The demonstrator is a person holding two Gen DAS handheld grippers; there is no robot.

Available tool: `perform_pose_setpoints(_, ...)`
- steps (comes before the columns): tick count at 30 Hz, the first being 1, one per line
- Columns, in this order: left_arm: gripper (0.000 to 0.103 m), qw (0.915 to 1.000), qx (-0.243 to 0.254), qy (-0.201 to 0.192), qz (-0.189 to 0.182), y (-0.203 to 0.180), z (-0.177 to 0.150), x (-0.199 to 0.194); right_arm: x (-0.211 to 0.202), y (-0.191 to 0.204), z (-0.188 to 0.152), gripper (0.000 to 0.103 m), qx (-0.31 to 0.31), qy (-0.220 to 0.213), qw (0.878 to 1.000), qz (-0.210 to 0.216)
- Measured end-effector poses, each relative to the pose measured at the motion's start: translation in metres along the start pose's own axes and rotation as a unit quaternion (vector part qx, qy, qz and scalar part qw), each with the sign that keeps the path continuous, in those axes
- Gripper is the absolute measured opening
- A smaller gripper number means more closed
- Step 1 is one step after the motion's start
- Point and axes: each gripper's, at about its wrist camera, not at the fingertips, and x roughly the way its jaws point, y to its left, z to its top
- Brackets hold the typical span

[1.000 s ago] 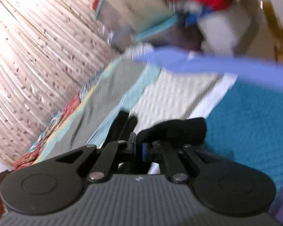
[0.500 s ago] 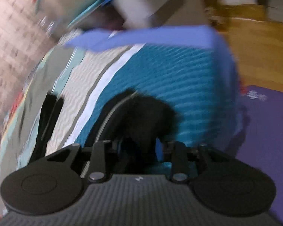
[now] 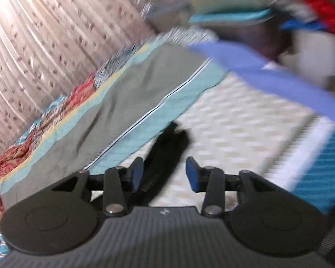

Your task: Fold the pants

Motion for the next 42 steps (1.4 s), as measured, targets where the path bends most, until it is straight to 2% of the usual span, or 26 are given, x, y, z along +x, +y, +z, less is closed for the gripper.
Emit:
perform_pose_setpoints(3,0.094,0.9995,0.023,0.020,-0.003,-0.015,-0.001,0.043,0.067,0.013,0.015,0.053,0.010,0.033,0.999,-0.018)
perform_pose_setpoints(5,0.095,0.9987,0.029,0.041,-0.004,-0.015,-0.007,0.069,0.099,0.013,0.022,0.054,0.017,0.045,0.998,-0.041)
perform_pose_setpoints(7,0.091,0.9979,0.028,0.059,-0.007,-0.017,-0.011,0.087,0.123,0.012,0.024,0.054,0.029,0.058,0.996,-0.066)
perform_pose_setpoints(8,0.074,0.9973,0.028,0.067,-0.014,-0.018,-0.012,0.095,0.137,0.010,0.026,0.054,0.038,0.062,0.995,-0.071)
perform_pose_setpoints(9,0.038,0.9964,0.029,0.077,-0.021,-0.020,-0.013,0.102,0.138,0.006,0.025,0.053,0.041,0.066,0.994,-0.071)
perform_pose_setpoints(10,0.019,0.9949,0.028,0.093,-0.025,-0.022,-0.014,0.109,0.143,0.006,0.026,0.051,0.043,0.071,0.994,-0.071)
perform_pose_setpoints(11,0.006,0.9943,0.025,0.102,-0.019,-0.024,-0.013,0.113,0.148,0.006,0.027,0.025,0.040,0.075,0.994,-0.071)
perform_pose_setpoints(12,0.006,0.9953,0.022,0.095,-0.006,-0.027,-0.012,0.111,0.150,0.008,0.028,0.008,0.034,0.077,0.994,-0.075)
perform_pose_setpoints(16,0.005,0.9994,0.012,0.030,0.011,-0.022,-0.005,0.067,0.110,0.016,0.042,0.008,0.033,0.040,0.997,-0.053)
perform_pose_setpoints(20,0.005,0.9981,-0.042,-0.044,0.003,-0.001,-0.005,-0.016,0.045,0.005,0.052,0.008,0.044,0.017,0.999,-0.013)
perform_pose_setpoints(23,0.005,0.9947,-0.057,-0.086,-0.003,0.004,-0.023,-0.081,-0.007,-0.007,0.038,0.008,0.045,0.006,0.999,0.003)
perform_pose_setpoints(28,0.004,0.9900,-0.081,-0.114,-0.018,0.003,-0.077,-0.167,-0.093,-0.056,-0.008,0.008,0.055,-0.004,0.998,0.017)
perform_pose_setpoints(32,0.004,0.9884,-0.106,-0.103,-0.037,0.003,-0.118,-0.208,-0.149,-0.112,-0.057,0.008,0.086,-0.010,0.996,0.015)
perform_pose_setpoints(36,0.002,0.9892,-0.122,-0.072,-0.036,-0.005,-0.162,-0.221,-0.182,-0.163,-0.111,0.008,0.132,-0.014,0.991,-0.008)
perform_pose_setpoints(38,0.002,0.9884,-0.139,-0.046,-0.043,-0.008,-0.178,-0.216,-0.187,-0.187,-0.134,0.008,0.172,-0.013,0.985,-0.013)
perform_pose_setpoints(41,0.003,0.9877,-0.149,-0.001,-0.046,-0.012,-0.192,-0.205,-0.173,-0.207,-0.154,0.008,0.192,0.005,0.980,-0.058)
perform_pose_setpoints(42,0.004,0.9863,-0.158,0.003,-0.048,-0.010,-0.194,-0.207,-0.169,-0.210,-0.156,0.015,0.193,0.006,0.979,-0.067)
